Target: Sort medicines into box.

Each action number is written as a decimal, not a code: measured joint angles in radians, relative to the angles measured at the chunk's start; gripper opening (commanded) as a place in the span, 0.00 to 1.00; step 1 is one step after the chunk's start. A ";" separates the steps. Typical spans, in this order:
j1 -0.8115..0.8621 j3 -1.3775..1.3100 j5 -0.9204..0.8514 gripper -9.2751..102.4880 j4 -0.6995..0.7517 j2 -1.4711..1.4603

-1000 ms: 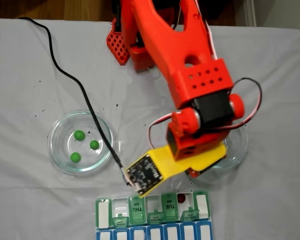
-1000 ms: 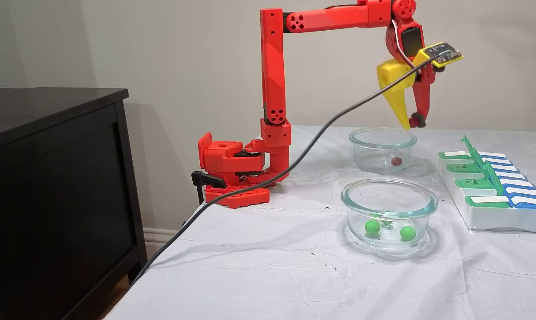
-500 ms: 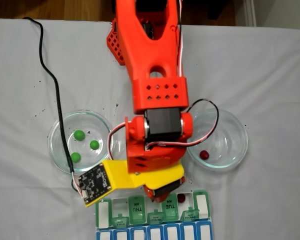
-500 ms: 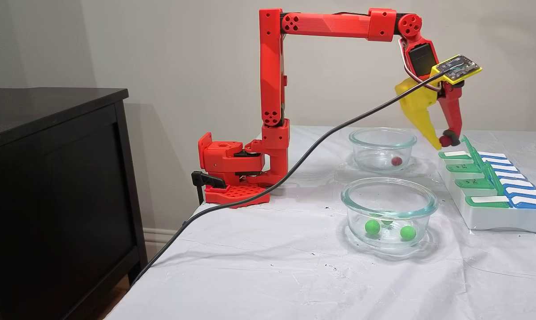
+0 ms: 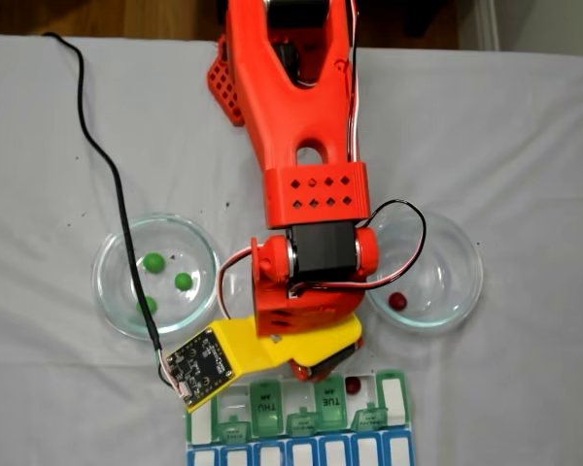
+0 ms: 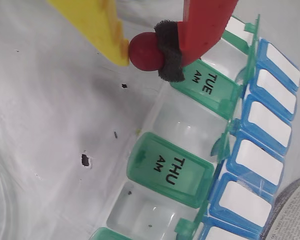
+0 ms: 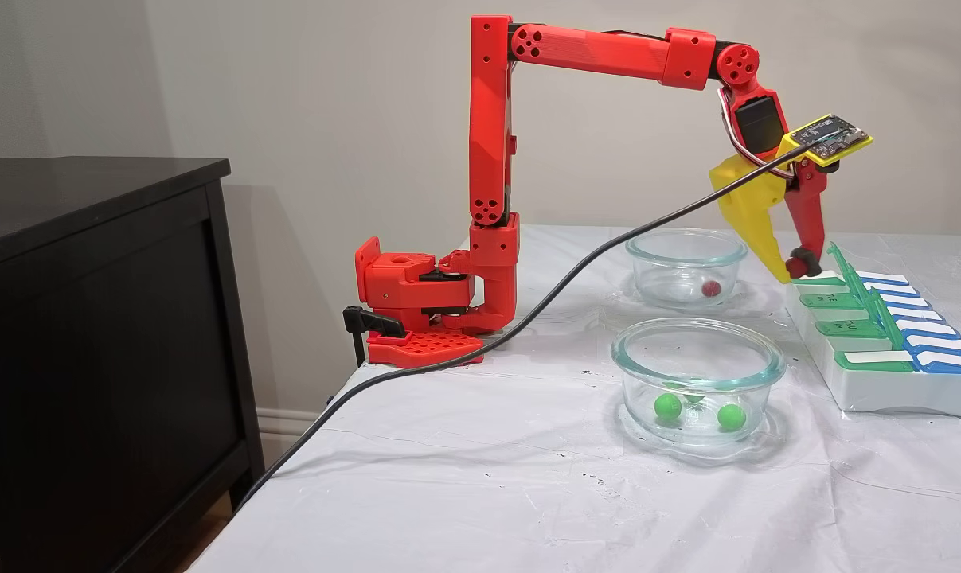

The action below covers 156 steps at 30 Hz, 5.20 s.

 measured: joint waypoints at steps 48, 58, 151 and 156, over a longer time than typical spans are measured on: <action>-0.041 0.046 -0.067 0.08 -0.124 -0.028; -0.305 0.153 -0.086 0.08 -0.055 0.218; -0.347 0.420 -0.456 0.29 -0.198 0.127; -0.347 0.416 -0.453 0.29 -0.186 0.115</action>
